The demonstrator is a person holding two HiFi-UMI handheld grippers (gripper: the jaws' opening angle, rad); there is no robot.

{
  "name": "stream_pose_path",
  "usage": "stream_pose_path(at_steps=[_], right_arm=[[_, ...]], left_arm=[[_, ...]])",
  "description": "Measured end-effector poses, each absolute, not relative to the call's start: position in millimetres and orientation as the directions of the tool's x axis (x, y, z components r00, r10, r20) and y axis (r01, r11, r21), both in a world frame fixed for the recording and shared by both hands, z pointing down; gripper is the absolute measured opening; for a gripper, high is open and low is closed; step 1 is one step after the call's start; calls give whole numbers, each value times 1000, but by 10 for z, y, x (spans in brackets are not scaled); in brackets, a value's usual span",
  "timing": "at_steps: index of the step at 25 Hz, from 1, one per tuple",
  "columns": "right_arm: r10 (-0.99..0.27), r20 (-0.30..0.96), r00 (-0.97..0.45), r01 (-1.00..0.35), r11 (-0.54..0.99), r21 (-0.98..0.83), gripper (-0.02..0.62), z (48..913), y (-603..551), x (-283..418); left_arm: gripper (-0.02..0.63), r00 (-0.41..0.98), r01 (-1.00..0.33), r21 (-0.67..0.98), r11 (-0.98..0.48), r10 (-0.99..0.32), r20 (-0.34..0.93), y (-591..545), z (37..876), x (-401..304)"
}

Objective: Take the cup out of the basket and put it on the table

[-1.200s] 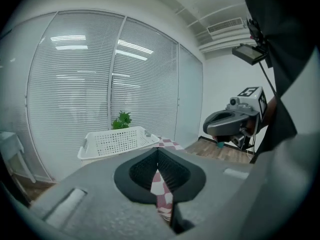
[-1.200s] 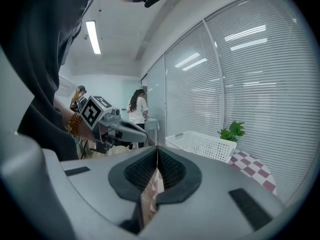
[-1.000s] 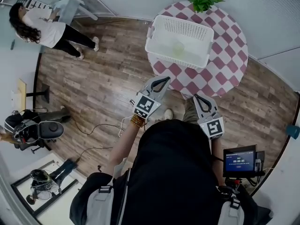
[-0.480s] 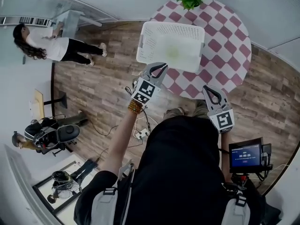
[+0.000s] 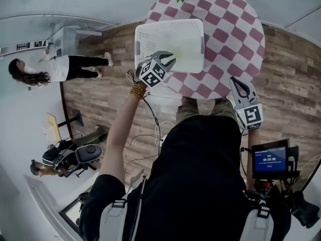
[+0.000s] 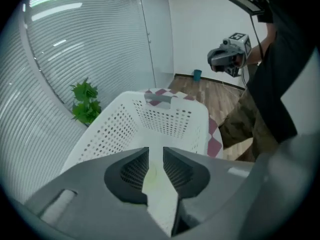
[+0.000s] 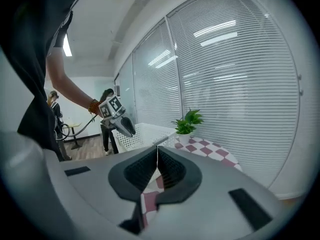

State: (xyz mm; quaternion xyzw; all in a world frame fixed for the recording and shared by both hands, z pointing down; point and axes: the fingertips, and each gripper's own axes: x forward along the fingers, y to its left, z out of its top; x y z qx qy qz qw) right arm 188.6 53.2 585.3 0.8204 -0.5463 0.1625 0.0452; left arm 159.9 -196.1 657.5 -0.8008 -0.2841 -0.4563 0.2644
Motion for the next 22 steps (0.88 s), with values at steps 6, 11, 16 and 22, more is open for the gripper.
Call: stream_pose_path(at_steps=[6,11,16,22], right_arm=[[-838,332,433,-861,-493,-123,9,5845,680,1908],[-843,346,411,-869,-477,-133,9,5956,629,1743],[-823,360,440,-850,-511,-130,9,5994,829,1824],[-789,368,492,-816,-565,-121,9,6003,1097,1956]], left_arm=[[147,152,807,-27,-589,164,975,-2090,7112,1638],[152,74,813,2,-583,106,992,-2311,7467,1658],[152,16,782,56,-621,110,994,-2299,7623,1767],[168,-59,697,130,-706,124,991,-2302,7812,1833]])
